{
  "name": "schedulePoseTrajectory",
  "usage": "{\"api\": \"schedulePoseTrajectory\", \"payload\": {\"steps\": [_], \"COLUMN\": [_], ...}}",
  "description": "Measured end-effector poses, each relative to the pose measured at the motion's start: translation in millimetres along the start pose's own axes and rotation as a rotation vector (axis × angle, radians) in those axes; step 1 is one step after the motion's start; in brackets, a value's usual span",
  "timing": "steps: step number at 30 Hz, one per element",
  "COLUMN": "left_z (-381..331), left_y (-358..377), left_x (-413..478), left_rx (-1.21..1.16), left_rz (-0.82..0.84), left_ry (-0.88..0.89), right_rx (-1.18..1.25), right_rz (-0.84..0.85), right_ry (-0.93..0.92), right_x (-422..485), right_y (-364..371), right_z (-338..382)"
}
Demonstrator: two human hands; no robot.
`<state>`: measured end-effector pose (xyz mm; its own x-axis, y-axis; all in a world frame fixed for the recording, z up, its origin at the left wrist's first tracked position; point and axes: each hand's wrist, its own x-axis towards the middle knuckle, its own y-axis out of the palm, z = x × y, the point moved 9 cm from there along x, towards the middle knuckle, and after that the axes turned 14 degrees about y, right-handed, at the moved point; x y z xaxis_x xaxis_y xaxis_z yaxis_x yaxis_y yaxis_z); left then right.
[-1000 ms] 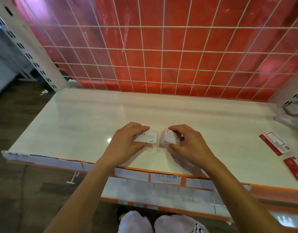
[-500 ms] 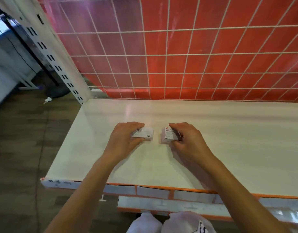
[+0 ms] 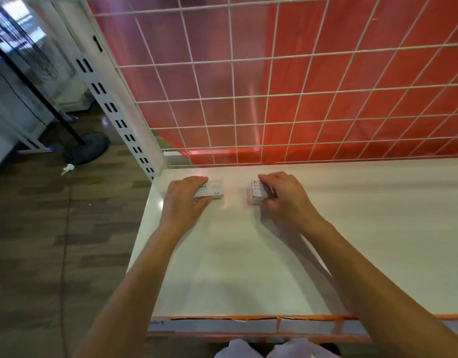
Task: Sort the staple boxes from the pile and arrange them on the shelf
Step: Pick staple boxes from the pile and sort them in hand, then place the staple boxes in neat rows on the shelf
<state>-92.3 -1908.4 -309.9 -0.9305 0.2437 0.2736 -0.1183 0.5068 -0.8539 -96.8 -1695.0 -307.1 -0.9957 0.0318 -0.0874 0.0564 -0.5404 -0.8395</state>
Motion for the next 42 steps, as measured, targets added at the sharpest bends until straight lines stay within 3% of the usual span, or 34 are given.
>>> {"api": "schedulePoseTrajectory", "payload": {"steps": [11,28,42], "left_z": [39,36,32], "left_y": [2,2,3], "left_x": [24,34,30], "left_rx": [0.003,-0.030,0.037], "left_rz": [0.041,0.047,0.023], "left_ry": [-0.017,0.030,-0.007], "right_rx": [-0.059,-0.126,-0.147], "right_rz": [0.050,0.188,0.179], "right_ry": [0.032,0.123,0.102], "right_x": [39,60,63], "right_y": [7,4,2], "right_z": [13,0,-6]}}
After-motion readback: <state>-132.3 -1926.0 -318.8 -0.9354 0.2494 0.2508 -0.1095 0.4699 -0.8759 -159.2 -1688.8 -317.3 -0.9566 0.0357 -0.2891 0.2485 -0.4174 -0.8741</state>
